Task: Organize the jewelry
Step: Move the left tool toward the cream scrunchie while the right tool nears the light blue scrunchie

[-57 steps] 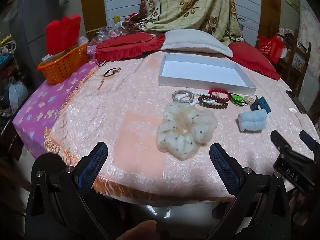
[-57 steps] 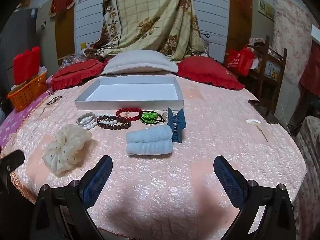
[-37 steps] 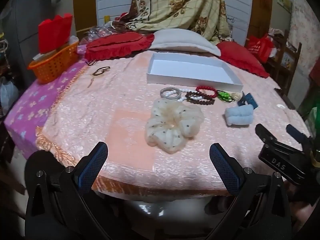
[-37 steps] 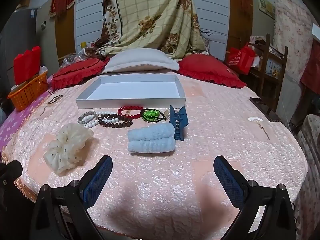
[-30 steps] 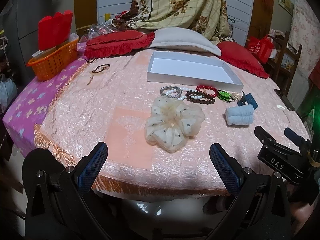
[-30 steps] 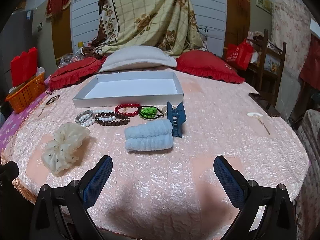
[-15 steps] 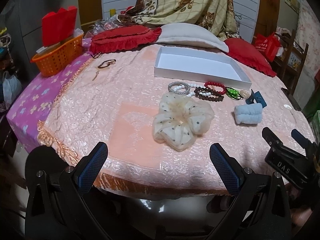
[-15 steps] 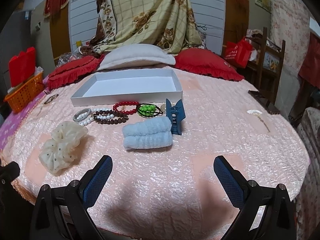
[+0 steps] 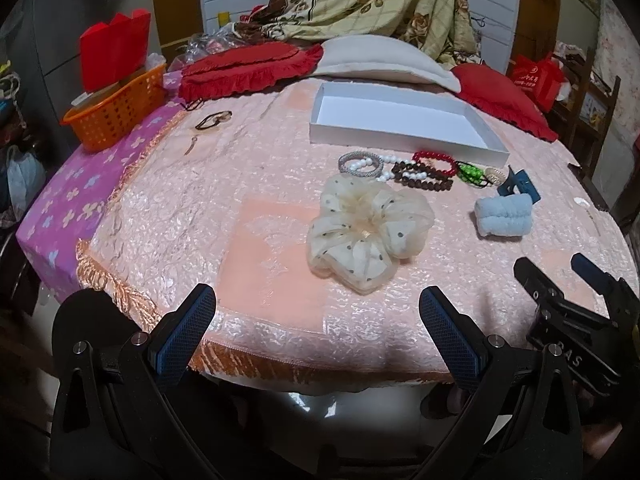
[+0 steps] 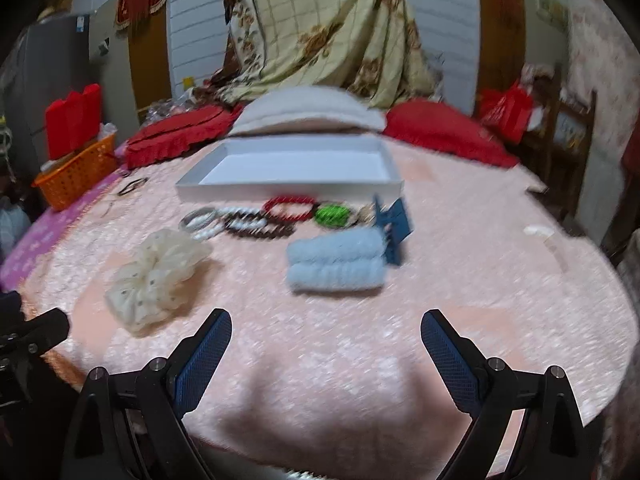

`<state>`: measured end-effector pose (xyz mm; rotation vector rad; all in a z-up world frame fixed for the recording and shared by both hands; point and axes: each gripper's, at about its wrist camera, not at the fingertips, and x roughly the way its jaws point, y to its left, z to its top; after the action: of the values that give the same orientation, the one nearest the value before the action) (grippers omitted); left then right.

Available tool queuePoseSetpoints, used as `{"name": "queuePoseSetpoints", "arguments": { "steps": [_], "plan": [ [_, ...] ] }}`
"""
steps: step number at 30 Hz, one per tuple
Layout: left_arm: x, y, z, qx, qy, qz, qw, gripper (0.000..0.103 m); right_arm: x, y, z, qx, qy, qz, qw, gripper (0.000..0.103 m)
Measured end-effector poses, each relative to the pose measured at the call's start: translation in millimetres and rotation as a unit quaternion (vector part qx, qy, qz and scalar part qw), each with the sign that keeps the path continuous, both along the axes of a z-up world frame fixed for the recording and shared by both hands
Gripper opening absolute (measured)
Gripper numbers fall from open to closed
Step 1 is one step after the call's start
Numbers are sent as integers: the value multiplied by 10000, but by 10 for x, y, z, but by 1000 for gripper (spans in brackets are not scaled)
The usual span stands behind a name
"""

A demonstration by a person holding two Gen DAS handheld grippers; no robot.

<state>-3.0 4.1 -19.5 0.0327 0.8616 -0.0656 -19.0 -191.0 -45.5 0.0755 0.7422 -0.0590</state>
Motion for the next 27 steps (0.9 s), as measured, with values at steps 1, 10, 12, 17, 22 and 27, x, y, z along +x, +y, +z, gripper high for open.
{"name": "queuePoseSetpoints", "arguments": {
  "steps": [1,10,12,17,22,27],
  "plan": [
    [14,3,-12,1,35,15,10000,102,15,37,-20,-49,46,57,10000,94],
    [127,66,-75,-9,241,157,9996,102,37,125,-70,-147,133,277,9994,90],
    [185,116,-63,-56,271,194,9994,102,42,91,-64,-97,136,268,9995,86],
    [412,297,18,-171,226,334,9990,102,169,-151,-46,354,289,137,9989,81],
    [636,312,4,-41,279,312,9991,102,346,-366,-58,821,406,-39,9958,81],
    [808,211,-108,148,402,169,9989,102,500,-423,-119,934,515,-42,9943,81]
  ]
}}
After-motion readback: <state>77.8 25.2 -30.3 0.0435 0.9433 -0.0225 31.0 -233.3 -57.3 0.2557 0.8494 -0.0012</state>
